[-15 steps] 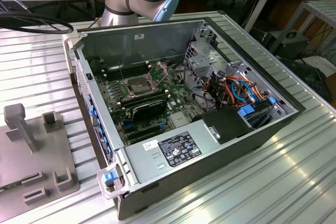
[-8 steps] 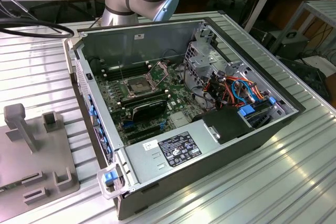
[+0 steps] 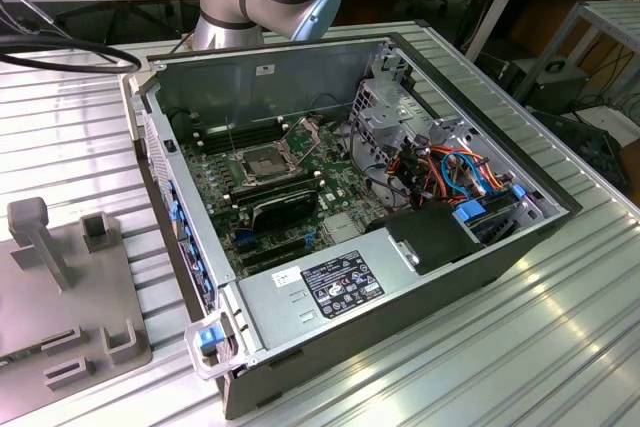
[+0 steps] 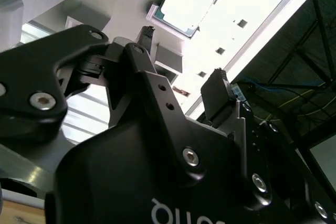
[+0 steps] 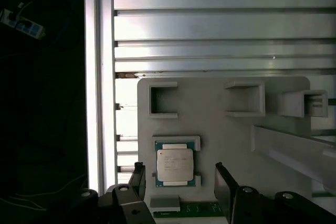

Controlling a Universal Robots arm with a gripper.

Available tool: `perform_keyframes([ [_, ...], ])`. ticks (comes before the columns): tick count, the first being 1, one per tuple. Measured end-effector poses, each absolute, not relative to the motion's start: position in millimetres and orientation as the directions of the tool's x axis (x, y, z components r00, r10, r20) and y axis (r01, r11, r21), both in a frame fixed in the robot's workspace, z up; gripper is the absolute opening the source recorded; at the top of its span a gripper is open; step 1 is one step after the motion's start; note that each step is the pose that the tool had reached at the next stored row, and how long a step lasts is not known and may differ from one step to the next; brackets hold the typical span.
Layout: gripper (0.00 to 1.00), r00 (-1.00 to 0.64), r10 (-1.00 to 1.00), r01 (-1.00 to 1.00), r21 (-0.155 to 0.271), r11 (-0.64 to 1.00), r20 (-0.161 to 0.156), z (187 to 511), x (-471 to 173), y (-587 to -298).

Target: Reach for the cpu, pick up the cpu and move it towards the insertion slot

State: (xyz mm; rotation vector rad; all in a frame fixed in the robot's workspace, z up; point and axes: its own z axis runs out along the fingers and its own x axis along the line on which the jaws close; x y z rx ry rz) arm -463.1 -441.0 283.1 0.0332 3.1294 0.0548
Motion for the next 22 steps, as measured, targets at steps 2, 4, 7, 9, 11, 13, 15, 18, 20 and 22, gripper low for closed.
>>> perform_keyframes([
  [2,0.67,-1.0,0.021,0.021,0.035,0.999,-0.011,282,-463,-441],
  [4,0.67,-1.0,0.016,0.015,0.035,0.999,-0.011,277,-463,-444],
  [7,0.67,-1.0,0.004,0.004,0.035,0.999,-0.008,271,-463,-448],
  [9,0.67,-1.0,-0.002,-0.003,0.035,0.999,-0.007,267,-463,-450],
  [11,0.67,-1.0,-0.005,-0.005,0.035,0.999,-0.007,264,-463,-452],
  [13,0.67,-1.0,-0.005,-0.005,0.035,0.999,-0.007,260,-462,-452],
  [15,0.67,-1.0,-0.005,-0.006,0.035,0.999,-0.007,255,-461,-452],
  [18,0.67,-1.0,-0.012,-0.012,0.035,0.999,-0.007,247,-461,-453],
  [20,0.67,-1.0,-0.012,-0.012,0.035,0.999,-0.007,244,-461,-453],
  [22,0.67,-1.0,-0.013,-0.013,0.035,0.999,-0.007,239,-461,-454],
])
